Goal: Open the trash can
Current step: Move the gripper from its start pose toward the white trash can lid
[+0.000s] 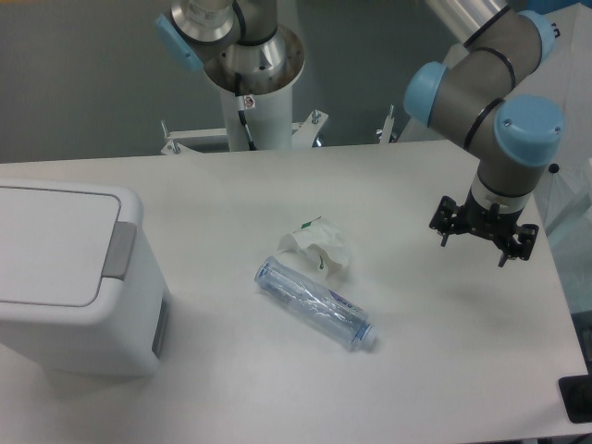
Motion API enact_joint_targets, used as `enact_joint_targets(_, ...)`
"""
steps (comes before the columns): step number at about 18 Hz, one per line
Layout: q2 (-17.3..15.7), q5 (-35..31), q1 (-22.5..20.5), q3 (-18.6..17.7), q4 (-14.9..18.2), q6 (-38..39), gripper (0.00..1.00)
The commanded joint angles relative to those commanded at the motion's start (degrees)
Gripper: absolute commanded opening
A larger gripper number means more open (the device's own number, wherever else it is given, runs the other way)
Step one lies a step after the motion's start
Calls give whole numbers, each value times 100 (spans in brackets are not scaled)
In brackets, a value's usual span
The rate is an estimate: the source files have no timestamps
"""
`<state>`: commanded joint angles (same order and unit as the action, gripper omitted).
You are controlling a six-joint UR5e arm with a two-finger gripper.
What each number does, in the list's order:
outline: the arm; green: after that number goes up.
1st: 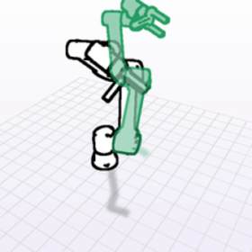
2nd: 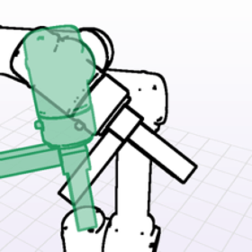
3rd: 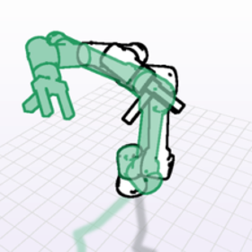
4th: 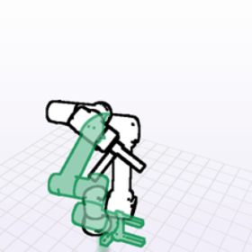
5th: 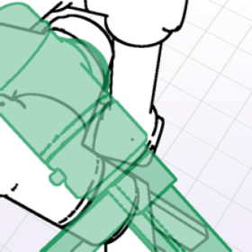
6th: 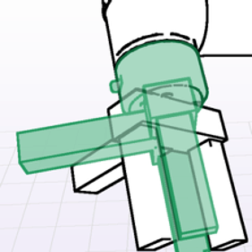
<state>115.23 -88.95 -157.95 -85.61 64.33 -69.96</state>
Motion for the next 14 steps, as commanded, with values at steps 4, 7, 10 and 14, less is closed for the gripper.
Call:
enact_joint_targets(4,-96,-44,202,0,9,35,100)
enact_joint_targets(7,-114,0,334,9,18,70,100)
enact_joint_targets(10,-150,17,440,-9,18,412,100)
enact_joint_targets(14,-254,447,607,-17,18,527,100)
